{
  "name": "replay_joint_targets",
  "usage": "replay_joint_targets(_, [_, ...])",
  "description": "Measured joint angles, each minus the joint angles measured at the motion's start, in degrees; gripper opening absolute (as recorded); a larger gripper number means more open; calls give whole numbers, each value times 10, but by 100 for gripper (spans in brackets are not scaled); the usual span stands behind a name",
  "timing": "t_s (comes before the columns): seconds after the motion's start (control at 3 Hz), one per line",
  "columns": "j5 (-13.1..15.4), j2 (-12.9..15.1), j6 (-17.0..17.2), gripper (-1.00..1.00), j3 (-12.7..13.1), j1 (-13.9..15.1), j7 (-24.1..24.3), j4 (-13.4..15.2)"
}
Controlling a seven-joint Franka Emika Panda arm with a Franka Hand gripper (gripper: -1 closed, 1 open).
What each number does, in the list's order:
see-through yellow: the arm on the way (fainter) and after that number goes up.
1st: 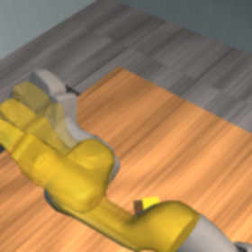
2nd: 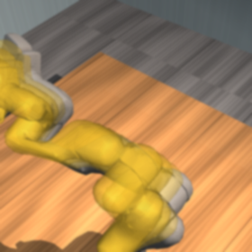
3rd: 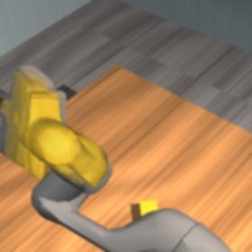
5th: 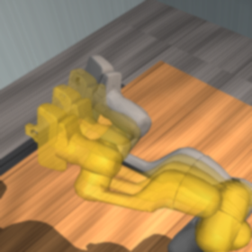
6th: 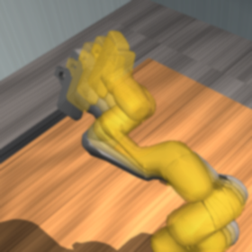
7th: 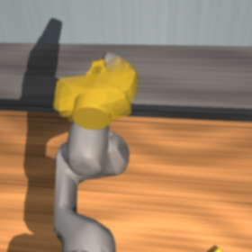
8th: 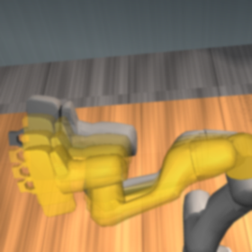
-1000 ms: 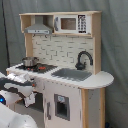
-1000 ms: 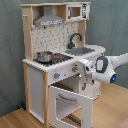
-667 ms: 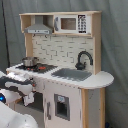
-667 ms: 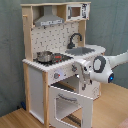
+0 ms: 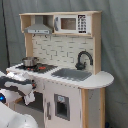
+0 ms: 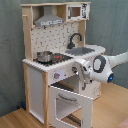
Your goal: Play with the kitchen
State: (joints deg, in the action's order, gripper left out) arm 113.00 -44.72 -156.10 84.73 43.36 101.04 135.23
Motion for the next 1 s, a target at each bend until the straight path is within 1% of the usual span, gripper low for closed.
replay_joint_targets(1.0, [0,-8,8,-100,5,1,-198,2])
